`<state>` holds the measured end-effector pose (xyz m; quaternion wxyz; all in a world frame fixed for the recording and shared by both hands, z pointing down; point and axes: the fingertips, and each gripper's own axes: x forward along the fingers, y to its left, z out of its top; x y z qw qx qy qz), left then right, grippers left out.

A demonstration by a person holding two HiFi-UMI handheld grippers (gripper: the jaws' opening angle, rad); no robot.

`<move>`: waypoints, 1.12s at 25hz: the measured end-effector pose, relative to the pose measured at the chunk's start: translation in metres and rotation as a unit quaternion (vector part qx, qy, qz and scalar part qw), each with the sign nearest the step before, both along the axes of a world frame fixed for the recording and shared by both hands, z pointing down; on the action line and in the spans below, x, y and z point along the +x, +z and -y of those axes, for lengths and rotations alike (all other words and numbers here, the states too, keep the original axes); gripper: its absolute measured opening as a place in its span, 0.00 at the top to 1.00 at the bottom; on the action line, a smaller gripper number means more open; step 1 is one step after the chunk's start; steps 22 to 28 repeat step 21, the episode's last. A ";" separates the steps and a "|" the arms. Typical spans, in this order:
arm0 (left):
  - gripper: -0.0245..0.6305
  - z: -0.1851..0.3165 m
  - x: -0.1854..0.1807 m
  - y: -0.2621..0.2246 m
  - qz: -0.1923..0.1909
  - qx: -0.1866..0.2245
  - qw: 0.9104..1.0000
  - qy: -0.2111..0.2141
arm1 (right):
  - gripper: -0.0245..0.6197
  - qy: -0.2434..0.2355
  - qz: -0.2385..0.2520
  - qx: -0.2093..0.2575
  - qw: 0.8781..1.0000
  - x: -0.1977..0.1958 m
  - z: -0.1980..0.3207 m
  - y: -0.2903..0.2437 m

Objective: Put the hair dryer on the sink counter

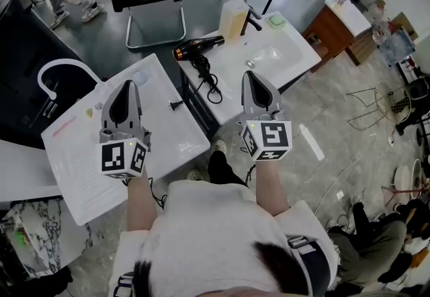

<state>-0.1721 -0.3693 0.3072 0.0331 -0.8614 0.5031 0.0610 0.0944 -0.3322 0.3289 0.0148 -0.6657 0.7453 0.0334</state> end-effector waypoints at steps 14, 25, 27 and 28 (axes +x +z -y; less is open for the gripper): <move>0.96 0.000 -0.005 0.001 0.003 0.002 1.000 0.003 | 0.95 -0.004 0.004 0.004 1.000 -0.009 0.000 -0.005; 0.96 -0.003 -0.009 0.002 0.002 0.003 1.000 0.004 | 0.95 -0.006 0.004 0.007 1.000 -0.015 -0.004 -0.007; 0.96 -0.003 -0.009 0.002 0.002 0.003 1.000 0.004 | 0.95 -0.006 0.004 0.007 1.000 -0.015 -0.004 -0.007; 0.96 -0.003 -0.009 0.002 0.002 0.003 1.000 0.004 | 0.95 -0.006 0.004 0.007 1.000 -0.015 -0.004 -0.007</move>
